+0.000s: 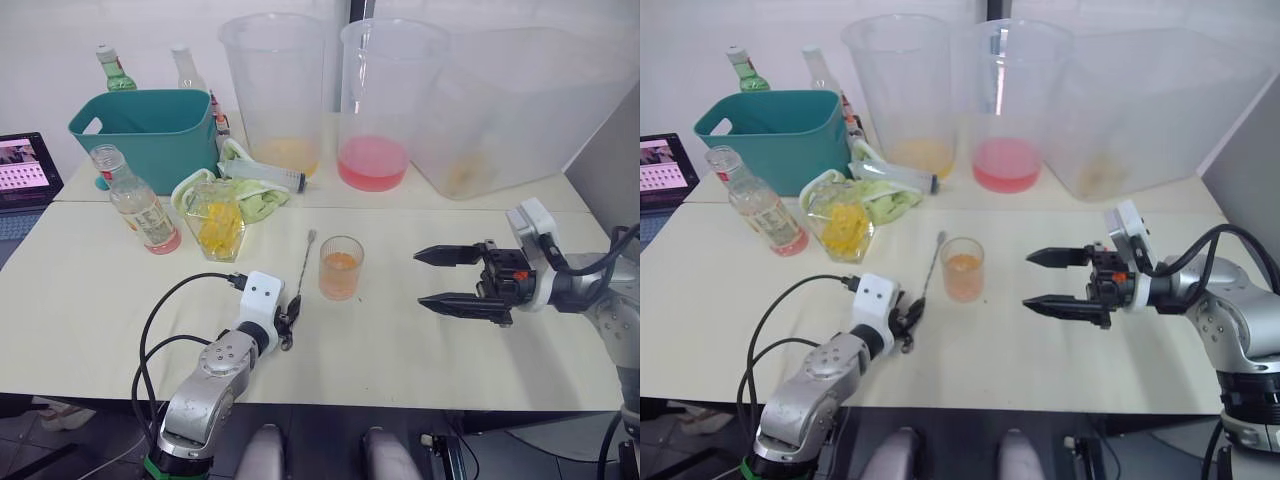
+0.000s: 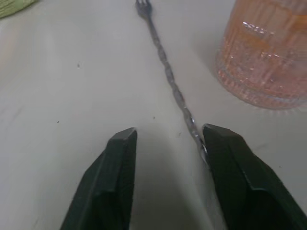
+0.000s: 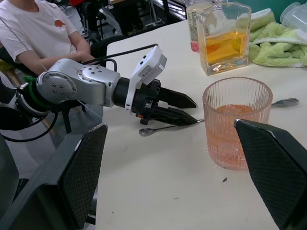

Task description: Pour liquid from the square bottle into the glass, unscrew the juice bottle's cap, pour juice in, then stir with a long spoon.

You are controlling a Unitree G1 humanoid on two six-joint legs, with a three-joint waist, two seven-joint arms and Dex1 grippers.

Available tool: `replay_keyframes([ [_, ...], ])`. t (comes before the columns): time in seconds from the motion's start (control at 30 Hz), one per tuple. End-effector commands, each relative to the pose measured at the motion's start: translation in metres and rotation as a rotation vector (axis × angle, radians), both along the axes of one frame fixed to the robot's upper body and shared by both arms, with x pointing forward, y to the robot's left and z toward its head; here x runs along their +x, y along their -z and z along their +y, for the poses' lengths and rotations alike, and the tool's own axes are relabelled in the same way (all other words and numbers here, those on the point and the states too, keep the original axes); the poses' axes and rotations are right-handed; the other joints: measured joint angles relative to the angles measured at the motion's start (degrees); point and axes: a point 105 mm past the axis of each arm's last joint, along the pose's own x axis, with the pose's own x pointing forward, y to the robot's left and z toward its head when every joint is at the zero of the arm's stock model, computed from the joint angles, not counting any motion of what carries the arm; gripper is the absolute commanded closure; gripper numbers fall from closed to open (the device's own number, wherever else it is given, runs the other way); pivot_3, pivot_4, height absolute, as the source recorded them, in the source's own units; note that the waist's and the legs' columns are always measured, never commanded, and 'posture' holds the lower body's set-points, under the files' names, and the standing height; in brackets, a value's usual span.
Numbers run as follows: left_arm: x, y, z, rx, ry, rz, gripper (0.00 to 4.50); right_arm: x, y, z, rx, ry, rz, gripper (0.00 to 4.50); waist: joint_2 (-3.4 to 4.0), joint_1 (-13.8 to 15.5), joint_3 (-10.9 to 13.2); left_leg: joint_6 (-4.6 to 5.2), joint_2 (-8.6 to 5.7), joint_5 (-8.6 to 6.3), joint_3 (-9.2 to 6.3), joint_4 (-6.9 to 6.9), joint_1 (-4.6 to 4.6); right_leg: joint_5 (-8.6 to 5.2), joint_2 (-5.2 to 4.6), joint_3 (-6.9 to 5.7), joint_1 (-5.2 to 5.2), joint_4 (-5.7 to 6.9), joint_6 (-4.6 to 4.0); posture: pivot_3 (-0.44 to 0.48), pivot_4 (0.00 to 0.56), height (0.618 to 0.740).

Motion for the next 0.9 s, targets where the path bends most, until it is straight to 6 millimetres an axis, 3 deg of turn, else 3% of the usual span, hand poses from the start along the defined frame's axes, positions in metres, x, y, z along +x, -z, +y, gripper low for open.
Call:
replay_keyframes([
  [0.03,0.001,0.008,0.02,0.053,-0.06,0.019,3.51,0.002,-0.011,-0.001,0.009,0.025,-0.095,0.0,0.0,-0.3,0.0,0.0,0.02,0.0,0.01,-0.01,0.02,0.0,0.01,0.01,0.0,0.0,0.0,0.0,0.15,0.733],
  [0.13,0.0,0.004,0.029,0.044,-0.061,0.015,4.49,0.007,-0.012,0.0,0.025,0.037,-0.105,0.0,0.01,-0.8,0.0,0.0,0.07,0.0,0.01,-0.06,0.08,0.0,0.06,0.01,-0.01,0.01,-0.01,0.0,0.15,0.733],
  [0.43,-0.006,-0.03,0.056,0.047,-0.021,-0.089,4.49,0.01,-0.007,0.0,0.027,0.048,-0.12,0.0,0.01,-0.5,0.0,0.0,0.04,0.0,0.01,-0.06,0.01,0.0,0.02,0.0,-0.03,0.01,-0.01,0.0,0.15,0.733],
  [0.63,-0.008,-0.031,0.04,-0.069,0.008,-0.039,4.49,0.01,-0.002,-0.001,0.02,0.06,-0.117,0.0,0.0,0.2,0.0,-0.01,0.01,0.0,0.01,-0.02,-0.07,0.0,-0.01,-0.01,-0.02,-0.06,0.01,0.0,0.15,0.733],
  [0.9,-0.004,-0.034,-0.007,-0.165,-0.016,0.013,2.02,0.005,0.002,-0.004,0.009,0.064,-0.112,0.0,-0.01,0.1,0.0,-0.01,0.0,0.0,-0.01,0.01,-0.09,0.0,0.0,-0.01,-0.03,-0.05,0.02,0.0,0.15,0.733],
])
